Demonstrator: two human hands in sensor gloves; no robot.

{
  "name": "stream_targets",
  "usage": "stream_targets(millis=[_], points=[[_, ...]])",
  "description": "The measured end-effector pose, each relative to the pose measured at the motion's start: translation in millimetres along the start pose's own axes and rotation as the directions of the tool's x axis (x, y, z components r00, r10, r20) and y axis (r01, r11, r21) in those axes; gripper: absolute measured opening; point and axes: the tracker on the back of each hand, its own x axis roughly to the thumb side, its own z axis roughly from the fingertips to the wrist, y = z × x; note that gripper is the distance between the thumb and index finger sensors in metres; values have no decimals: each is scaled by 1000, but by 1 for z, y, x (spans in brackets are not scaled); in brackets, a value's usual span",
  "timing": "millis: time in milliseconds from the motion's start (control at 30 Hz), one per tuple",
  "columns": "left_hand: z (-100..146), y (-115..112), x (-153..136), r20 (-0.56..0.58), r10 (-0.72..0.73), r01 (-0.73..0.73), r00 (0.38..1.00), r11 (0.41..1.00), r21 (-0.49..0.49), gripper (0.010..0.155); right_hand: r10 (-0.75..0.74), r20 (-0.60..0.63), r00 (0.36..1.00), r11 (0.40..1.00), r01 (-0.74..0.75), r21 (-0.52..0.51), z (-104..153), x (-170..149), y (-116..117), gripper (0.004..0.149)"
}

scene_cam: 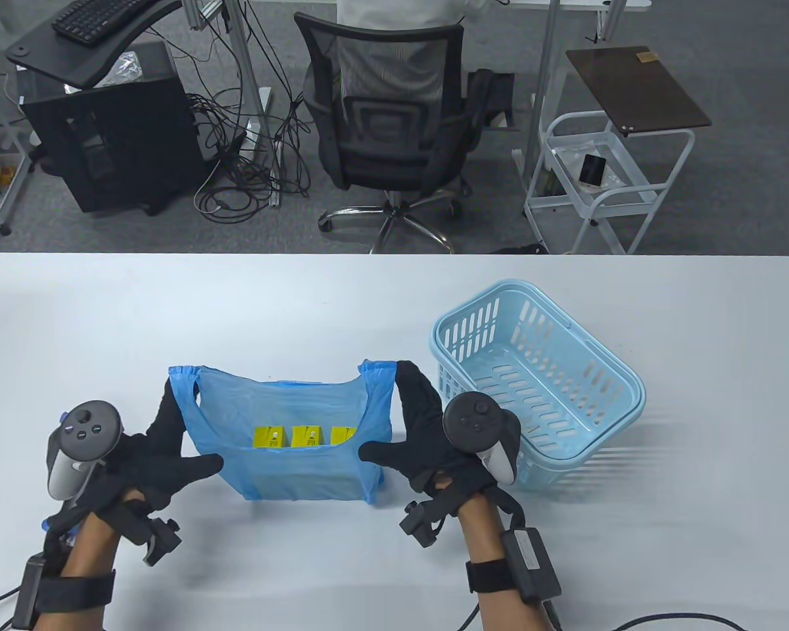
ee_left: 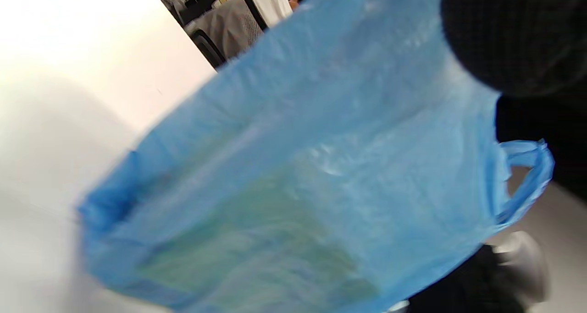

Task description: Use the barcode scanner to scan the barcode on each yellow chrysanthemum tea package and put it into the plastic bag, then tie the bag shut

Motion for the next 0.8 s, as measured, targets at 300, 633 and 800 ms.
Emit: stream_targets(millis=[300, 633, 800], points=[[-13, -5, -5, 102, 237, -247, 966, 964, 98, 89, -167, -24, 986, 981, 164, -106, -6, -5, -1, 73], [-14, -8, -14, 128, 453, -466, 882, 879, 103, 43, -310, -26, 951, 949, 307, -75, -2, -5, 5, 36], [-12, -14, -16, 136, 521, -535, 843, 840, 95, 43, -417, -37, 908, 909, 417, -10, -1, -7, 13, 37]])
